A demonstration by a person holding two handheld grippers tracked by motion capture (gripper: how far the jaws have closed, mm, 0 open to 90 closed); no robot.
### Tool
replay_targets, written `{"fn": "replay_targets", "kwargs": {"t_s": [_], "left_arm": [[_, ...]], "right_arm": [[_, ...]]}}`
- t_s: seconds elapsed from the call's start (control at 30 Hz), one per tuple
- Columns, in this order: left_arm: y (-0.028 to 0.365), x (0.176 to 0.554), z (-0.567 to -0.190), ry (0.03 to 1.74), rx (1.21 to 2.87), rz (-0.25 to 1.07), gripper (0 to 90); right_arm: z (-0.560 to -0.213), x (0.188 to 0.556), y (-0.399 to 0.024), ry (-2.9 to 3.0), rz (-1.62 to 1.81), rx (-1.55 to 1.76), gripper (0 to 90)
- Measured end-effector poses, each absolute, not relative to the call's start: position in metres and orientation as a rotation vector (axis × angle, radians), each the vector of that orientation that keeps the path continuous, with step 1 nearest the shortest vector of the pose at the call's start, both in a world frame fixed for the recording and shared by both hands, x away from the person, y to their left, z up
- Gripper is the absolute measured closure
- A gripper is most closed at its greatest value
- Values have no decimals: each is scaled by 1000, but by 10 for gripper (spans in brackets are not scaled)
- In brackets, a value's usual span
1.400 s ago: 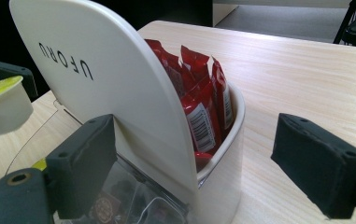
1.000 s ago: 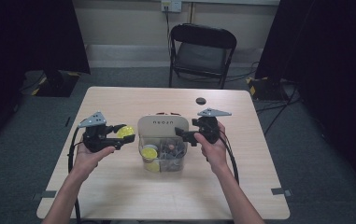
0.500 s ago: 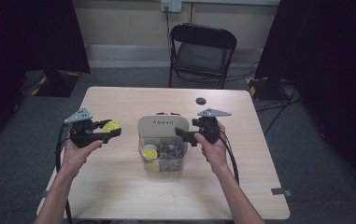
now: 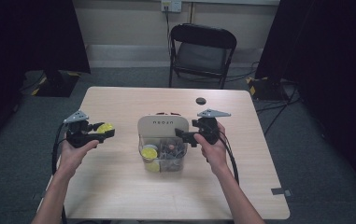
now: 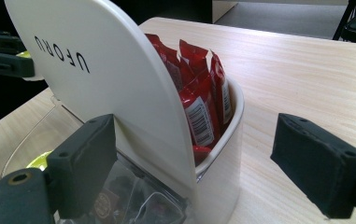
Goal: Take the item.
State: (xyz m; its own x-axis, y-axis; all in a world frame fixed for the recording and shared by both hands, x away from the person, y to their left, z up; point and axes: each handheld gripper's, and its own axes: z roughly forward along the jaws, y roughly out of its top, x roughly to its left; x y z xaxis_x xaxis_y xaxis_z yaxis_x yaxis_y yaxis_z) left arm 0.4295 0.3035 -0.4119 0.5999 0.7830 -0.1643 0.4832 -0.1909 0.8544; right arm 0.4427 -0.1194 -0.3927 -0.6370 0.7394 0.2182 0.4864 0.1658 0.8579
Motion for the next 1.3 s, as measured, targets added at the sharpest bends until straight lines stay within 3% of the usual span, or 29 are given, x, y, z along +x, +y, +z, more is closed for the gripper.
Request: {"fn": "replay_targets", "kwargs": {"t_s": [0.87,1.3], "left_arm": [[316,448,-477,1169,1926,301,380],[304,454,-490,1161,1971,295,378]], "right_arm": [[-395,442,-117,2202,1452,1184,138],[-394,442,-117,2204,1447,1179,139]]}}
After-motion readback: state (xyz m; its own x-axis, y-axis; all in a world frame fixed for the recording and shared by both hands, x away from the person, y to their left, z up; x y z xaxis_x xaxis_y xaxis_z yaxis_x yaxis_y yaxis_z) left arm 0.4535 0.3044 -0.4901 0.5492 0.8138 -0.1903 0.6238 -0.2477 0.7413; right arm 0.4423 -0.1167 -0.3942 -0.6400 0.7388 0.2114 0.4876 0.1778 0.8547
